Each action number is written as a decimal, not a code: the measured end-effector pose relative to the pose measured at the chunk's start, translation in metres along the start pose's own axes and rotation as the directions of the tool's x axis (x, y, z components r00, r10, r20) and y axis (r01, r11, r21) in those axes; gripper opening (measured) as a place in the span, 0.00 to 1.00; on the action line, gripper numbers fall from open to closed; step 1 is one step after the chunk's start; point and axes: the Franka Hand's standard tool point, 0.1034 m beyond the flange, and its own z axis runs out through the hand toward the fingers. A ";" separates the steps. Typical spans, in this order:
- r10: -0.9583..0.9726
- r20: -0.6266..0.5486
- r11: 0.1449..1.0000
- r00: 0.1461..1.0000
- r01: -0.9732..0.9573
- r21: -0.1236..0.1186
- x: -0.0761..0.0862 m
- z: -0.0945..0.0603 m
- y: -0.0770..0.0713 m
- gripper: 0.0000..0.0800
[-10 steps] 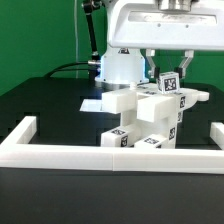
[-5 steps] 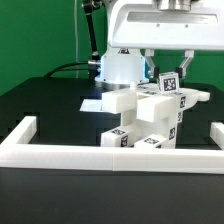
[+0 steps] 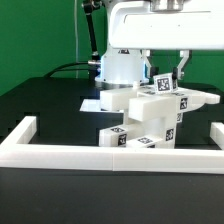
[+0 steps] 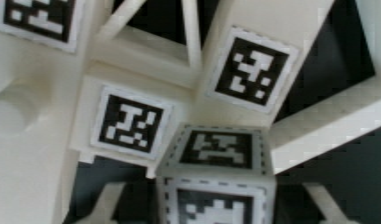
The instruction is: Assemble chair
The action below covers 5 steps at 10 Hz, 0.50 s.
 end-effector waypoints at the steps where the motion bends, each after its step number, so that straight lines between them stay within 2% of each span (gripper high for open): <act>1: 0.087 0.001 0.996 0.996 -0.087 -0.001 0.000 0.000 0.000 0.36; 4: 0.303 0.002 0.953 0.953 -0.303 0.000 0.000 0.000 -0.001 0.36; 5: 0.312 0.002 0.950 0.950 -0.312 0.001 0.000 0.000 -0.001 0.36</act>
Offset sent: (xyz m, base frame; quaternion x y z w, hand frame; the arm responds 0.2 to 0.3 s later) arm -0.0049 -0.0026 -0.0064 -0.0247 -0.0143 0.2203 0.9750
